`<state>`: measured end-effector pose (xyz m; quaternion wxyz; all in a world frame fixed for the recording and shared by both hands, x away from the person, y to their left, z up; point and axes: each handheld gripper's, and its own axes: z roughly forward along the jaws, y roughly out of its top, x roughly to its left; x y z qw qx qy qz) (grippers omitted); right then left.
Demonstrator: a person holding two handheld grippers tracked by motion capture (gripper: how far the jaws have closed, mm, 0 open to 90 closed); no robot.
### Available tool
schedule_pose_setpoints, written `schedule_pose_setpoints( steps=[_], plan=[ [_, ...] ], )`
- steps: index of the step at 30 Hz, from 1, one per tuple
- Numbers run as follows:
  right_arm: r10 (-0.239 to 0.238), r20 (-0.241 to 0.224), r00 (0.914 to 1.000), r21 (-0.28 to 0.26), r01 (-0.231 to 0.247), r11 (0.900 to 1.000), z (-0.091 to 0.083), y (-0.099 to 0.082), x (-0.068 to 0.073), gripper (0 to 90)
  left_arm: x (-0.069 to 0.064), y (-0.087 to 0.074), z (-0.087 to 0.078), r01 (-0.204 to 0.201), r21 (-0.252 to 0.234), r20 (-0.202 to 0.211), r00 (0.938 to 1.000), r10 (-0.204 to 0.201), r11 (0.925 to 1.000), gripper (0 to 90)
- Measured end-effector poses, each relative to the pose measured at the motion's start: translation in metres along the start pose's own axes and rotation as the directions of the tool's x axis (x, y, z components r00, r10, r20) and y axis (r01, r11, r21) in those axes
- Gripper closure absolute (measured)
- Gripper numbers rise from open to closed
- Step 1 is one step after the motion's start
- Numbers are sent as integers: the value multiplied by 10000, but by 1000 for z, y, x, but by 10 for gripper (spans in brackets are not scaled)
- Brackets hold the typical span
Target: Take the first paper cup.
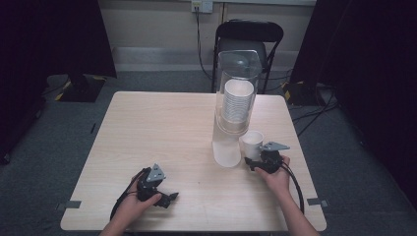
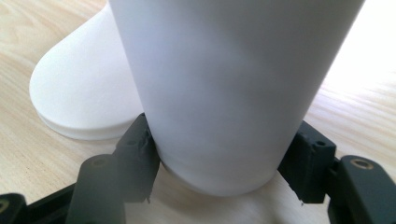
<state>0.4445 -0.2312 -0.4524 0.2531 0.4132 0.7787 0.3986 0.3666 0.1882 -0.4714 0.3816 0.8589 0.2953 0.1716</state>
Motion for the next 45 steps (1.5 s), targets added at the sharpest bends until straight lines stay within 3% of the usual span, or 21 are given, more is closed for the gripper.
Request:
schedule_pose_setpoints(
  steps=[2, 5, 24, 26, 27, 28, 29, 32, 34, 35, 36, 38, 39, 40, 41, 42, 44, 45],
  plan=[
    [130, 10, 9999, 5, -130, 9999, -1, -1, -2, 362, 0, 0, 0, 0, 18, -2, 10000, 0, 10000, 0],
    [-53, 249, 9997, 431, 43, 9991, -2, -3, -4, 360, 0, 0, 0, -2, 7, -1, 10000, 2, 10000, 0],
    [31, 363, 9993, 384, -45, 9993, -6, -6, -6, 367, 0, 0, 0, -1, 17, -4, 10000, 1, 10000, 0],
    [279, 368, 9989, -283, -269, 9992, -12, -9, -8, 370, 0, 0, 0, 2, 17, -5, 10000, -2, 10000, 0],
    [279, 368, 9989, -283, -269, 9992, -12, -9, -8, 370, 0, 0, 0, 2, 17, -5, 10000, -2, 10000, 0],
    [721, 190, 9972, -806, -704, 9943, -19, -12, -11, 370, 0, 0, 0, -2, 9, 0, 10000, 2, 10000, 0],
    [846, 63, 9964, -993, -836, 9915, -22, -14, -12, 370, 0, 0, 0, 5, 20, -3, 10000, -5, 10000, 0],
    [686, 90, 9976, -1348, -667, 9886, -29, -15, -13, 370, -1, 0, -1, 57, 29, -80, 10000, -57, 10000, 1],
    [752, -107, 9971, -2004, -758, 9768, -40, -17, -13, 369, -1, 0, -1, 68, 30, -102, 9999, -67, 10000, 2],
    [718, -140, 9973, -2124, -731, 9744, -44, -18, -12, 369, -2, 0, -1, 120, 18, -121, 9999, -120, 9999, 4],
    [383, -502, 9980, -2304, -489, 9719, -51, -20, -9, 368, -2, 0, -1, 281, 10, -238, 9993, -281, 9996, 24],
    [213, -464, 9987, -2307, -315, 9725, -54, -20, -7, 368, -2, 1, -1, 506, -71, -423, 9978, -508, 9987, 41],
    [-153, -571, 9982, -2414, 10, 9704, -58, -21, -2, 368, -2, 2, -2, 640, -118, -471, 9968, -645, 9979, 79],
    [-384, -777, 9962, -2614, 168, 9651, -62, -21, 4, 368, -1, 4, -4, 786, -131, -462, 9958, -792, 9968, 197],
    [-513, -1044, 9932, -2709, 212, 9624, -62, -21, 9, 368, 1, 7, -5, 967, -124, -270, 9949, -970, 9952, 218],
    [-713, -1228, 9899, -2711, 356, 9619, -63, -21, 14, 368, 1, 12, -8, 1350, -137, -83, 9908, -1351, 9907, 180],
    [-1323, -1496, 9798, -2681, 886, 9593, -61, -22, 27, 367, -1, 21, -13, 1563, -579, 32, 9877, -1564, 9860, 178],
    [-1323, -1496, 9798, -2681, 886, 9593, -61, -22, 27, 367, -1, 21, -13, 1563, -579, 32, 9877, -1564, 9860, 181]
  ],
)
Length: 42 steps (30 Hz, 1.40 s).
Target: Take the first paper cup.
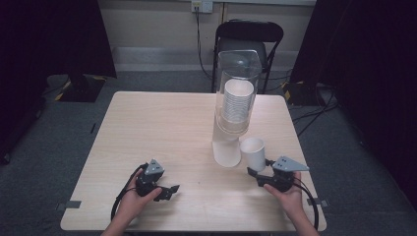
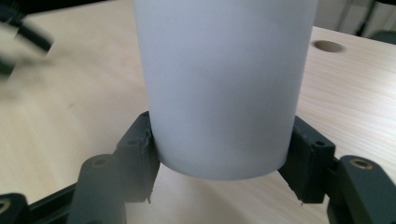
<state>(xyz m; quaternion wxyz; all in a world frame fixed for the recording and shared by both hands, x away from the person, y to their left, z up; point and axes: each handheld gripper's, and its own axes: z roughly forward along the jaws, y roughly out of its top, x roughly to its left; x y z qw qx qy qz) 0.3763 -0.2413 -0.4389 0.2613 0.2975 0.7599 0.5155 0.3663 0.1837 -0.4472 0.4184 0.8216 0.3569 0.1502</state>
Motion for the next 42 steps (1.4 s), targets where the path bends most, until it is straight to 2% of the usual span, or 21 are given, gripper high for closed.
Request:
schedule_pose_setpoints(
  steps=[1, 4, 6, 7, 8, 9, 10, 12, 14, 15, 17, 20, 24, 27, 31, 32, 34, 35, 37, 39, 42],
  plan=[
    [-568, -345, 9978, 26, 569, 9984, 5, 1, 10, 367, -2, 5, -2, 159, -171, 178, 9997, -156, 9997, 166],
    [-945, -684, 9932, -21, 946, 9955, 11, 2, 18, 367, -7, 20, -8, 565, -836, 428, 9977, -531, 9949, 159],
    [-1242, -1033, 9869, -115, 1237, 9923, 18, 5, 27, 366, -10, 33, -12, 980, -1475, 839, 9927, -863, 9842, 162],
    [-1316, -1115, 9850, -189, 1303, 9913, 20, 6, 29, 367, -10, 33, -12, 980, -1475, 839, 9927, -863, 9842, 165],
    [-1316, -1115, 9850, -189, 1303, 9913, 20, 6, 29, 367, -11, 39, -13, 1143, -1757, 808, 9916, -1014, 9778, 165],
    [-1486, -1322, 9800, -305, 1458, 9888, 25, 9, 34, 366, -13, 50, -14, 1287, -2014, 1036, 9886, -1096, 9710, 175],
    [-1583, -1428, 9770, -322, 1553, 9873, 28, 10, 37, 366, -14, 54, -14, 1361, -2172, 1182, 9866, -1124, 9666, 199],
    [-1675, -1518, 9741, -318, 1646, 9858, 30, 11, 40, 366, -15, 59, -14, 1430, -2215, 1343, 9842, -1150, 9646, 231],
    [-1982, -1738, 9646, -265, 1966, 9801, 38, 12, 48, 366, -21, 71, -10, 1361, -2439, 1637, 9817, -976, 9602, 264],
    [-2125, -1748, 9614, -178, 2127, 9769, 40, 13, 50, 366, -21, 71, -10, 1361, -2439, 1637, 9817, -976, 9602, 291],
    [-2297, -1929, 9540, -144, 2313, 9728, 44, 14, 55, 366, -23, 78, -4, 1242, -2246, 1638, 9826, -882, 9665, 291],
    [-2415, -2017, 9492, -106, 2444, 9696, 46, 14, 58, 366, -23, 80, -1, 1409, -2283, 1791, 9787, -1008, 9633, 336],
    [-2840, -2118, 9351, -30, 2900, 9570, 52, 16, 66, 365, -22, 81, 6, 1536, -1796, 1979, 9732, -1173, 9717, 395],
    [-2765, -2123, 9373, -104, 2807, 9597, 52, 16, 65, 365, -22, 80, 7, 1540, -1499, 1938, 9732, -1237, 9766, 397],
    [-2858, -2099, 9350, -28, 2918, 9565, 54, 17, 65, 365, -23, 80, 7, 1872, -1407, 2306, 9611, -1517, 9722, 428],
    [-2881, -2061, 9352, -20, 2940, 9558, 54, 17, 65, 365, -22, 80, 6, 2080, -1312, 2413, 9550, -1723, 9693, 435],
    [-2891, -2049, 9351, -15, 2950, 9555, 54, 17, 65, 365, -21, 80, 5, 2127, -1380, 2399, 9548, -1757, 9673, 434],
    [-2872, -2048, 9357, -6, 2933, 9560, 55, 17, 64, 365, -20, 80, 4, 2283, -1399, 2538, 9488, -1880, 9635, 434],
    [-2883, -2062, 9351, -3, 2946, 9556, 55, 17, 63, 365, -20, 80, 3, 2354, -1445, 2629, 9455, -1920, 9611, 433],
    [-2939, -2028, 9341, 9, 3003, 9538, 55, 16, 64, 366, -20, 81, 2, 2303, -1440, 2604, 9471, -1876, 9624, 452],
    [-2991, -2120, 9304, 8, 3063, 9519, 56, 16, 65, 366, -19, 81, 1, 2411, -1561, 2759, 9418, -1921, 9579, 465]
  ],
)
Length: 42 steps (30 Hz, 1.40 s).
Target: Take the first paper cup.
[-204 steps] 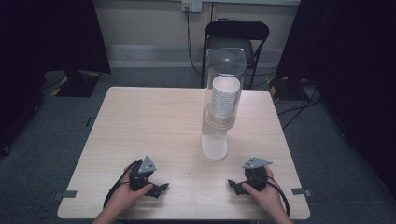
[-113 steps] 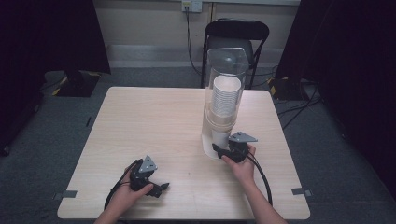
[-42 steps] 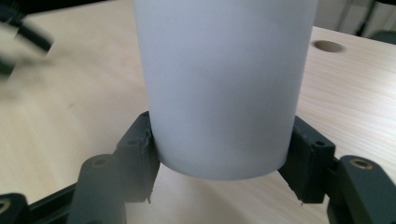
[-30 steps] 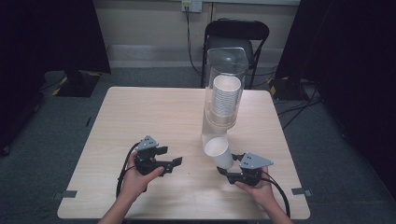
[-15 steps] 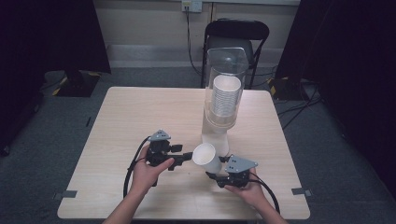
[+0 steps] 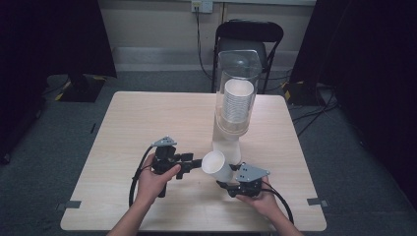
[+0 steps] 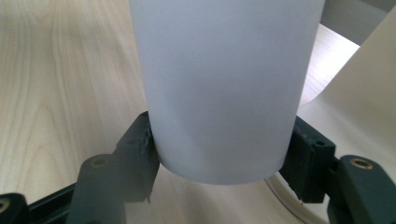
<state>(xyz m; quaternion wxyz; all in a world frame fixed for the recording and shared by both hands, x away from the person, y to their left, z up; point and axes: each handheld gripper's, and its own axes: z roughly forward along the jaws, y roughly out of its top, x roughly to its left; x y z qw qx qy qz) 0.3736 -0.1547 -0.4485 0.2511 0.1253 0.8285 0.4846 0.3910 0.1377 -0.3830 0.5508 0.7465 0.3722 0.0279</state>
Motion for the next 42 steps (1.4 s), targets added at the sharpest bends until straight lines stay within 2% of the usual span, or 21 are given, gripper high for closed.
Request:
schedule_pose_setpoints(
  steps=[4, 5, 8, 12, 13, 14, 18, 19, 20, 22, 23, 25, 26, 27, 30, 33, 34, 35, 38, 40, 42],
  plan=[
    [-230, -151, 9996, 52, 231, 9997, 3, 3, 4, 365, -2, -1, 4, 246, 177, 327, 9991, -252, 9995, 501],
    [-320, -157, 9994, 24, 321, 9995, 4, 4, 5, 365, -3, -1, 6, 385, 456, 377, 9985, -403, 9982, 526],
    [-111, -215, 9997, -43, 110, 9999, 7, 7, 6, 362, -4, -1, 8, 703, 737, 324, 9968, -728, 9948, 710],
    [-400, -104, 9991, 263, 403, 9988, 11, 9, 8, 354, -1, 2, 5, 1129, 1518, -163, 9936, -1117, 9819, 822],
    [-411, -13, 9992, 435, 411, 9982, 14, 10, 11, 299, 0, 3, 3, 1146, 1518, -160, 9934, -1135, 9817, 872],
    [-311, 254, 9992, 495, 298, 9983, 14, 10, 11, 254, 5, 5, -2, 1238, 1399, -491, 9918, -1180, 9824, 874],
    [285, 828, 9962, 632, -338, 9974, 12, 7, 4, 215, 18, 7, -11, 1676, 1161, -941, 9831, -1571, 9790, 874],
    [611, 1342, 9891, 725, -713, 9948, 7, 4, -2, 198, 30, 10, -19, 2018, 1150, -1575, 9705, -1827, 9727, 873],
    [611, 1342, 9891, 725, -713, 9948, 7, 4, -2, 198, 30, 10, -19, 2018, 1150, -1575, 9705, -1827, 9727, 872],
    [979, 1665, 9812, 714, -1110, 9913, 2, 2, -9, 208, 41, 11, -27, 2203, 1240, -2260, 9557, -1886, 9675, 870],
    [1241, 1845, 9750, 746, -1398, 9874, 0, 2, -13, 220, 46, 12, -30, 2354, 1142, -2601, 9447, -1997, 9652, 868],
    [2012, 1949, 9600, 643, -2172, 9740, -3, -1, -21, 222, 53, 12, -33, 2650, 1088, -2825, 9323, -2258, 9581, 859],
    [2012, 1949, 9600, 643, -2172, 9740, -3, -1, -21, 222, 58, 12, -36, 2747, 1102, -2985, 9258, -2318, 9552, 859],
    [2365, 1926, 9524, 653, -2529, 9653, -3, -3, -25, 222, 62, 12, -37, 2770, 1070, -3201, 9189, -2307, 9549, 857],
    [2444, 2005, 9487, 701, -2627, 9623, -3, -4, -26, 218, 70, 13, -39, 3117, 836, -3632, 8940, -2624, 9465, 838],
    [2423, 2075, 9478, 752, -2624, 9620, -3, -4, -27, 216, 72, 14, -40, 3049, 712, -3562, 8971, -2613, 9497, 748],
    [2462, 2080, 9466, 766, -2667, 9607, -4, -4, -27, 216, 72, 14, -40, 3026, 435, -3555, 8953, -2683, 9521, 711],
    [2498, 2059, 9462, 742, -2696, 9601, -4, -4, -27, 215, 72, 14, -41, 2869, 401, -3570, 8988, -2544, 9571, 677],
    [2523, 2186, 9426, 792, -2749, 9582, -5, -5, -30, 209, 71, 11, -44, 2552, 132, -3227, 9163, -2374, 9668, 575],
    [2543, 2222, 9413, 762, -2768, 9579, -6, -6, -30, 207, 70, 8, -50, 2140, 12, -2884, 9354, -2046, 9768, 547],
    [2642, 2260, 9376, 753, -2873, 9549, -6, -7, -33, 207, 68, 3, -55, 1864, -73, -2756, 9441, -1811, 9825, 499]
  ],
)
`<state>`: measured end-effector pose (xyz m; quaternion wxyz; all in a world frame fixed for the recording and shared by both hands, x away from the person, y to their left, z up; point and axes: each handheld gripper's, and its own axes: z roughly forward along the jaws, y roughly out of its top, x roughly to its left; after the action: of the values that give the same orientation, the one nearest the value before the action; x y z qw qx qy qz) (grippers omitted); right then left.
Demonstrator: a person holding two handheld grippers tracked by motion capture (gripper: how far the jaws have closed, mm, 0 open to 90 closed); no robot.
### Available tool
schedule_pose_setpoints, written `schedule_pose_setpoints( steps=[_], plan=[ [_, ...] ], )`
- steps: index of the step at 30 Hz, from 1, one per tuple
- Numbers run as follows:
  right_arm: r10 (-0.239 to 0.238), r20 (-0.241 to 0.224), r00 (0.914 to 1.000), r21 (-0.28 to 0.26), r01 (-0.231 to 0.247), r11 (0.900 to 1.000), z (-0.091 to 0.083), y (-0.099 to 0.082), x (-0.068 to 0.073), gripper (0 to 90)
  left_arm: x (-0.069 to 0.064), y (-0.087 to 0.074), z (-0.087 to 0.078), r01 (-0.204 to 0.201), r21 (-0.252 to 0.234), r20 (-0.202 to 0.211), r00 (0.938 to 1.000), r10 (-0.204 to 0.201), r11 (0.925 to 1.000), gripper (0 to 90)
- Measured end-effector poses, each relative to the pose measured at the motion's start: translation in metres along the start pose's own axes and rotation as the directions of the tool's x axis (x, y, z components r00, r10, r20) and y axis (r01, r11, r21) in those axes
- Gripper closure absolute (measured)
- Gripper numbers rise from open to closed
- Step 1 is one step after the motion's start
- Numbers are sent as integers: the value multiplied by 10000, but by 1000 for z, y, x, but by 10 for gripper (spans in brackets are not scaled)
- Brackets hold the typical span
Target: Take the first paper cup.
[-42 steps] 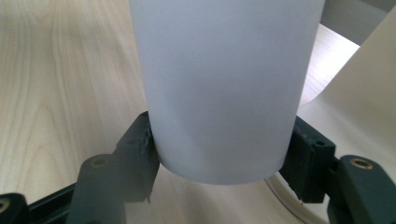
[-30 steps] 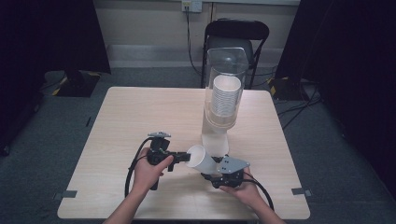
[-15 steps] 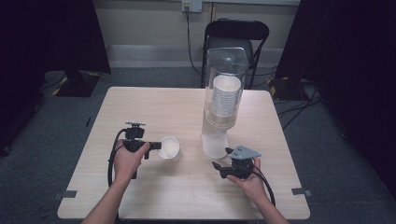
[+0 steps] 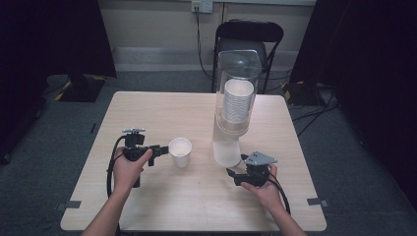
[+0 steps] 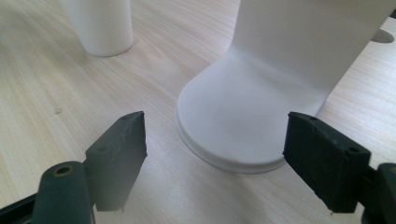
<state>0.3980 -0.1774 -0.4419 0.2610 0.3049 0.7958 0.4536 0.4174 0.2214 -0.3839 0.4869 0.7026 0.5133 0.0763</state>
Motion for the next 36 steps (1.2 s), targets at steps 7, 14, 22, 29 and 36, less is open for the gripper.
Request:
schedule_pose_setpoints(
  steps=[7, 14, 22, 29, 36],
  plan=[
    [531, 333, 9980, -1, -531, 9986, 2, -1, -8, 206, 6, -24, -16, -900, -357, 17, 9959, 902, 9953, 413],
    [864, 433, 9953, 89, -869, 9962, 2, -2, -15, 200, 19, -66, -9, -1728, 327, -364, 9841, 1740, 9844, 404],
    [779, 877, 9931, -313, -755, 9967, 0, 19, -21, 205, 24, -88, 3, -2980, 1035, -543, 9510, 3045, 9489, 350],
    [833, 1124, 9902, -559, -774, 9954, -1, 33, -27, 199, 22, -95, 9, -4449, 918, -843, 8880, 4521, 8909, 296],
    [995, 1056, 9894, -791, -914, 9927, 3, 40, -29, 198, 20, -96, 12, -4205, 1126, -1358, 8911, 4331, 9003, 136]
  ],
)
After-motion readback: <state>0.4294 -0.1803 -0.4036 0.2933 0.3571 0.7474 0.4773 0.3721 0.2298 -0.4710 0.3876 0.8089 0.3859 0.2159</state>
